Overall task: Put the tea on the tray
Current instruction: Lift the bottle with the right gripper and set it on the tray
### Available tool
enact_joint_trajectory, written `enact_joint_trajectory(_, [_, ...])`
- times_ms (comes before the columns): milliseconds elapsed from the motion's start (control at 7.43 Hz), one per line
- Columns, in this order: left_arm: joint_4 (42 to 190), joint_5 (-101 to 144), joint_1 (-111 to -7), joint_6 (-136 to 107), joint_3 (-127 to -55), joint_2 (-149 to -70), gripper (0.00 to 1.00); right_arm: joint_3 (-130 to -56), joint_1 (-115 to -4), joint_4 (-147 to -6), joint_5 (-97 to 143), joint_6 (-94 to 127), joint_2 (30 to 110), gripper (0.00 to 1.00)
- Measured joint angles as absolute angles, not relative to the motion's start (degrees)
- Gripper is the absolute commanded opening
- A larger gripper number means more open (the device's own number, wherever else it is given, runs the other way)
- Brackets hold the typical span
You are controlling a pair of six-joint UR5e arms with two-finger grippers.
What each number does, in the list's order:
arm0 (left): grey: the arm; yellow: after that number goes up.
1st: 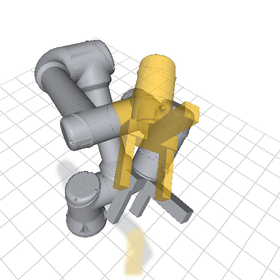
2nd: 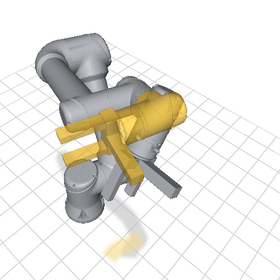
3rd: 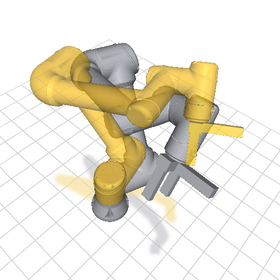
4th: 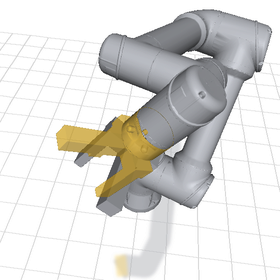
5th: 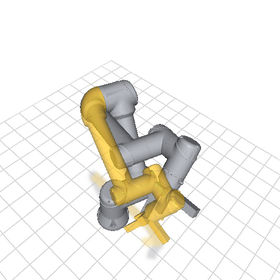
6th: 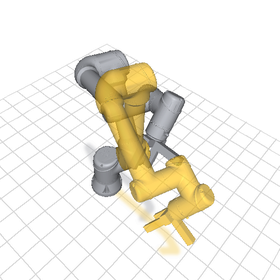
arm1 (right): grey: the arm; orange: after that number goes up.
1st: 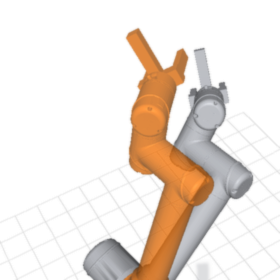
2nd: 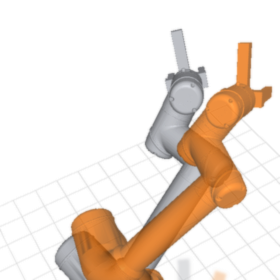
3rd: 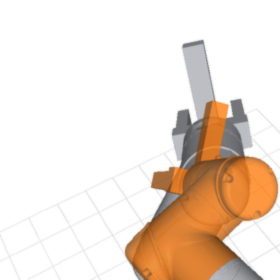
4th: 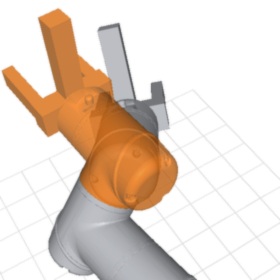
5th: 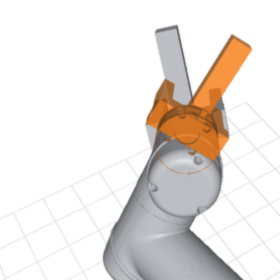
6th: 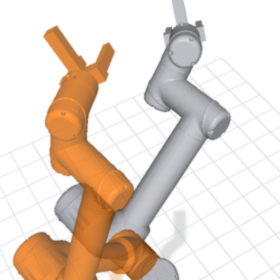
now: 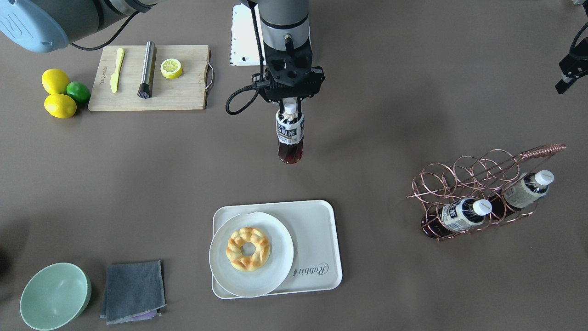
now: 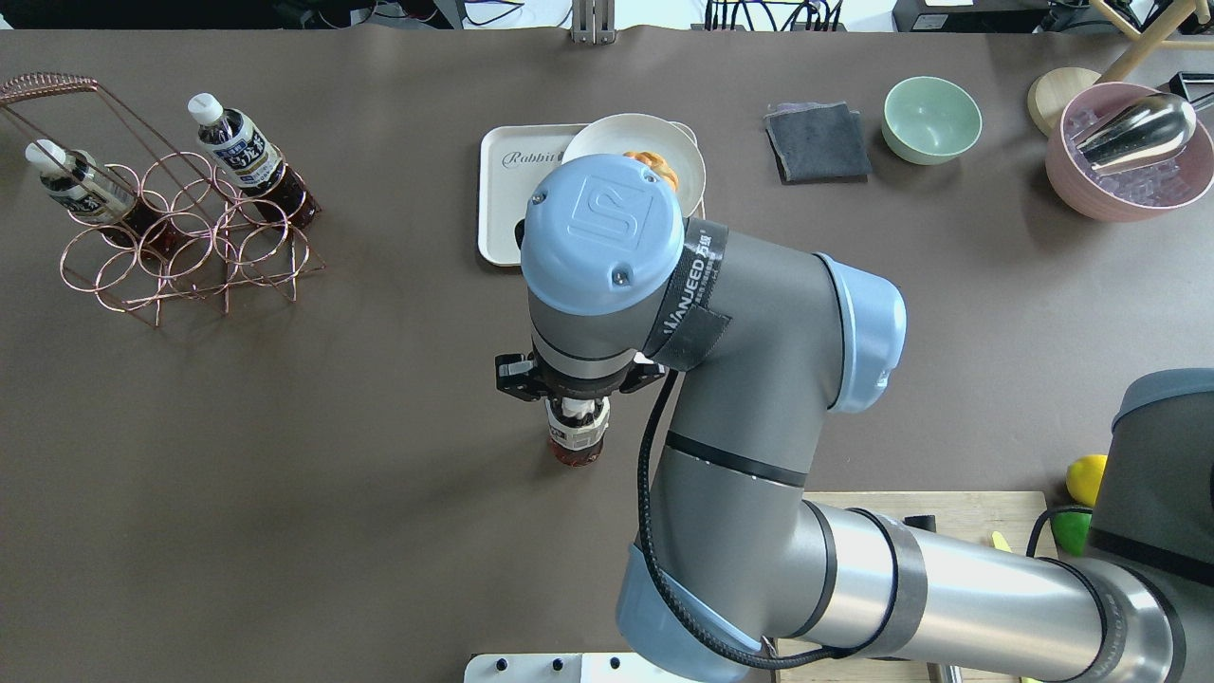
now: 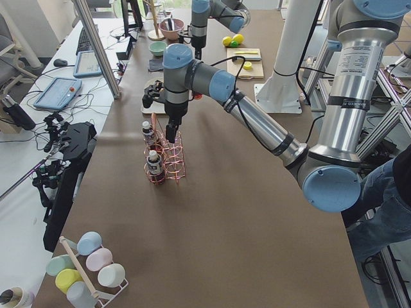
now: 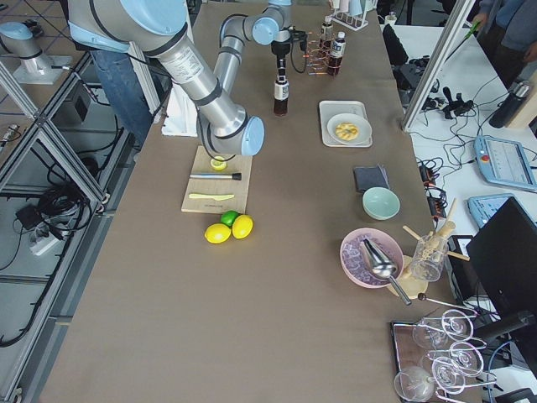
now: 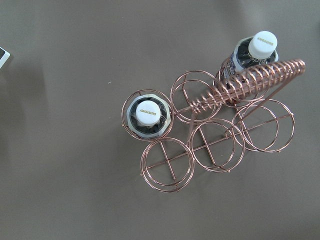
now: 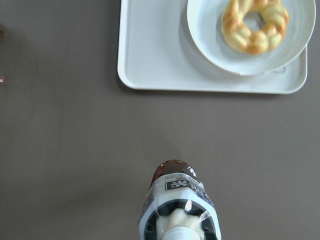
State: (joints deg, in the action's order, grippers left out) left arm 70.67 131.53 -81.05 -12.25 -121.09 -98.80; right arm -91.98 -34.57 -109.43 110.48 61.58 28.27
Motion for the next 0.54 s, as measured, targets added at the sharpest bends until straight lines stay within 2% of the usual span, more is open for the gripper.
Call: enact_joint_trajectory(538, [70.5, 133.2, -90.7, -3.7, -122.5, -91.9, 0.97, -58.5, -43.1, -94.4, 113.9, 57.7, 12.7, 0.00])
